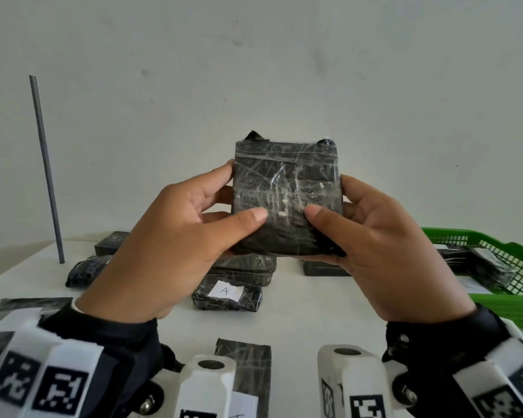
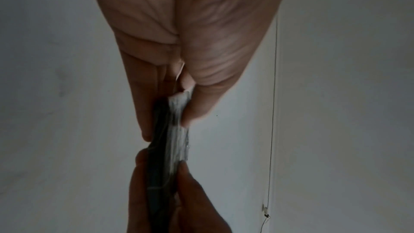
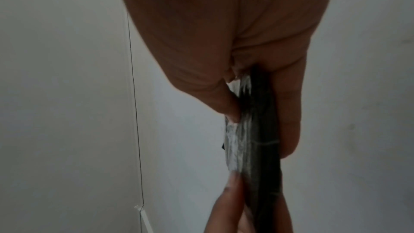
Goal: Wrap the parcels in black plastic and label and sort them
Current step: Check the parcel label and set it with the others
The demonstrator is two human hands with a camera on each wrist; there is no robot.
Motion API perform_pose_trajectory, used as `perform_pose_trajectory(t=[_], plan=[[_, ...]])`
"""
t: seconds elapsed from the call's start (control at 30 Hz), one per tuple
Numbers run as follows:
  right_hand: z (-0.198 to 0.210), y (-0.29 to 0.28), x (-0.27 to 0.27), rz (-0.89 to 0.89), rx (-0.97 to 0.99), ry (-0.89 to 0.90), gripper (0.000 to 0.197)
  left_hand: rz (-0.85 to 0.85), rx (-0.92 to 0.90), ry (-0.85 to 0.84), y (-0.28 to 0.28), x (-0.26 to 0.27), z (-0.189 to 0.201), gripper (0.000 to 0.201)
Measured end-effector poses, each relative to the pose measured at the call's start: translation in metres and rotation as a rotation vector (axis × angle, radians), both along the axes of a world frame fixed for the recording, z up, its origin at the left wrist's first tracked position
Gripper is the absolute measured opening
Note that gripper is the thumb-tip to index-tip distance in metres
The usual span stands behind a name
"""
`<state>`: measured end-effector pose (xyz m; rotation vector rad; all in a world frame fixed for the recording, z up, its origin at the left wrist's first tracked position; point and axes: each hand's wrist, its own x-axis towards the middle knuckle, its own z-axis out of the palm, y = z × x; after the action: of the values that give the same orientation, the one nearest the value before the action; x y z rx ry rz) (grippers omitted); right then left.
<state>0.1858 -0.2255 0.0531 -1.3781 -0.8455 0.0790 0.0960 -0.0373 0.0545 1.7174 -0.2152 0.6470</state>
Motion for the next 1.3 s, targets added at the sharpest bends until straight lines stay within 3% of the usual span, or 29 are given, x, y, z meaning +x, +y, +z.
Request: perform_pose_trajectory(t=[0.1, 0.23, 0.3, 0.37, 0.43, 0.5, 0.6, 0.7, 0.8, 0.87, 0.93, 1.07, 1.13, 1.3], plan=[[0.003, -0.001, -0.004, -0.009, 0.007, 0.046, 0.02, 0.005, -0.043, -0.003, 0.001, 0.001, -0.002, 0.047], [0.002, -0.002, -0.002, -0.101, -0.061, 0.075, 0.024, 0.03, -0.073, 0.017, 0.0, 0.002, -0.002, 0.07], [0.002, -0.006, -0.001, -0.141, -0.098, 0.034, 0.059, 0.068, -0.124, 0.013, 0.003, 0.004, -0.004, 0.075], [0.004, -0.013, -0.002, -0.172, -0.258, -0.2, 0.079, 0.114, -0.184, 0.01, 0.007, 0.007, -0.005, 0.073], [0.008, -0.018, -0.007, -0.172, -0.478, -0.388, 0.077, 0.113, -0.265, 0.03, 0.011, 0.008, -0.003, 0.067], [0.006, -0.018, -0.005, -0.208, -0.569, -0.532, 0.07, 0.061, -0.338, 0.07, 0.012, 0.006, 0.0, 0.06], [-0.002, -0.01, 0.005, -0.294, -0.403, -0.645, 0.046, 0.002, -0.358, 0.126, 0.012, 0.007, -0.001, 0.05], [-0.006, -0.009, 0.011, -0.342, -0.274, -0.654, 0.034, 0.004, -0.183, 0.178, 0.008, 0.007, -0.004, 0.032], [-0.004, -0.011, 0.011, -0.303, -0.254, -0.574, 0.025, 0.054, 0.079, 0.141, 0.002, 0.007, -0.005, 0.048], [-0.004, -0.009, 0.01, -0.242, -0.216, -0.515, 0.022, 0.064, 0.134, 0.076, -0.004, 0.009, -0.01, 0.051], [-0.005, -0.006, 0.008, -0.185, -0.168, -0.463, 0.02, 0.07, 0.14, 0.015, -0.012, 0.007, -0.009, 0.046], [-0.003, 0.001, -0.003, -0.081, -0.098, -0.343, 0.014, 0.035, 0.038, 0.061, -0.016, 0.007, -0.006, 0.041], [-0.005, 0.009, -0.008, -0.12, -0.012, -0.309, 0.019, 0.021, -0.048, 0.066, -0.016, 0.007, -0.006, 0.043], [-0.007, 0.02, -0.01, -0.179, 0.062, -0.219, 0.023, 0.031, -0.034, 0.052, -0.019, 0.01, -0.01, 0.032]])
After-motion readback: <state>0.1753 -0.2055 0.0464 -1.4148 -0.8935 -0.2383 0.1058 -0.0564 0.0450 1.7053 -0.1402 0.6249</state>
